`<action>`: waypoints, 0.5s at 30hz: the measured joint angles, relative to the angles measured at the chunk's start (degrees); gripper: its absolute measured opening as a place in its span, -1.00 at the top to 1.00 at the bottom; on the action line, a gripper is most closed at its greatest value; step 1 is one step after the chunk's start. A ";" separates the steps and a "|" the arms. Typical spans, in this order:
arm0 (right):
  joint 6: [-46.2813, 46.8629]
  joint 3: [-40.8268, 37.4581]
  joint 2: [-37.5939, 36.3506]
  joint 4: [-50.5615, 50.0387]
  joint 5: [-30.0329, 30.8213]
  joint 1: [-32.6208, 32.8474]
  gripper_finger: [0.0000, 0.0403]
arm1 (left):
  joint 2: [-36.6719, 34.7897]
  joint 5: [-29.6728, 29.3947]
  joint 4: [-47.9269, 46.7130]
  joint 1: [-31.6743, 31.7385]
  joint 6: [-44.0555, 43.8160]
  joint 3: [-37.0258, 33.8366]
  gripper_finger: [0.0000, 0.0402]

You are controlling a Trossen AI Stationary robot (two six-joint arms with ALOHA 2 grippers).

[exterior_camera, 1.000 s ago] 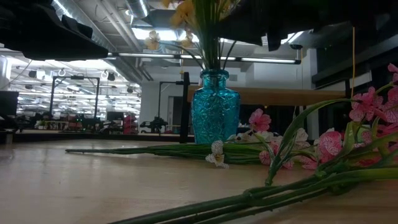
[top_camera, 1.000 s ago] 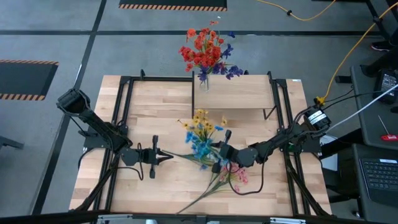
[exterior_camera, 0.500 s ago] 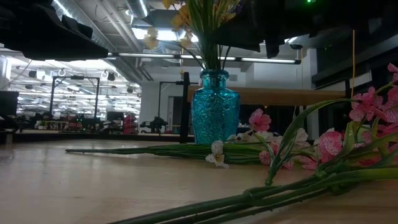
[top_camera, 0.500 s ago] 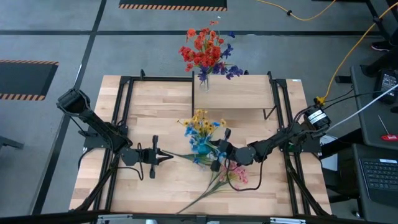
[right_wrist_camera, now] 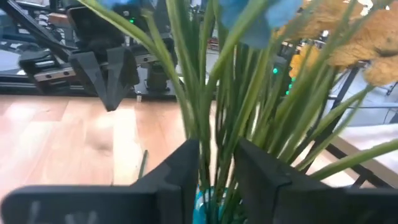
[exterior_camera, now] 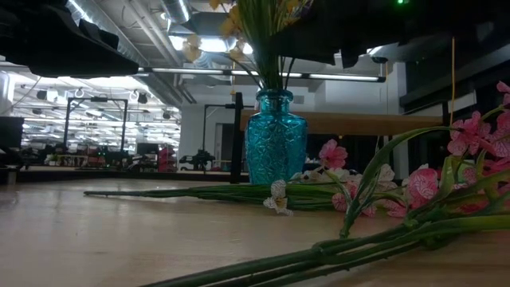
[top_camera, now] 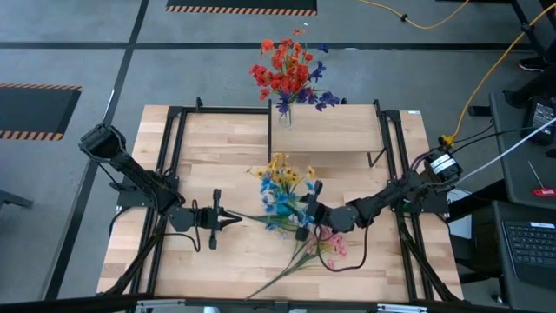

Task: Pick and place flowers into a vace then onto a shelf
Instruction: Put the blue flowers into the blue vase, then put the white flowers into the blue vase

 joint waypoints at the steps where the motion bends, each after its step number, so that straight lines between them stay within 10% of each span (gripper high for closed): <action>1: -0.27 0.00 0.00 0.06 0.00 0.30 0.41 | 0.00 0.00 0.00 0.00 0.00 0.00 0.98; 15: -2.39 -0.07 -0.63 -1.69 7.80 3.88 -0.14 | 0.00 0.00 -0.04 -0.02 -0.02 0.00 0.98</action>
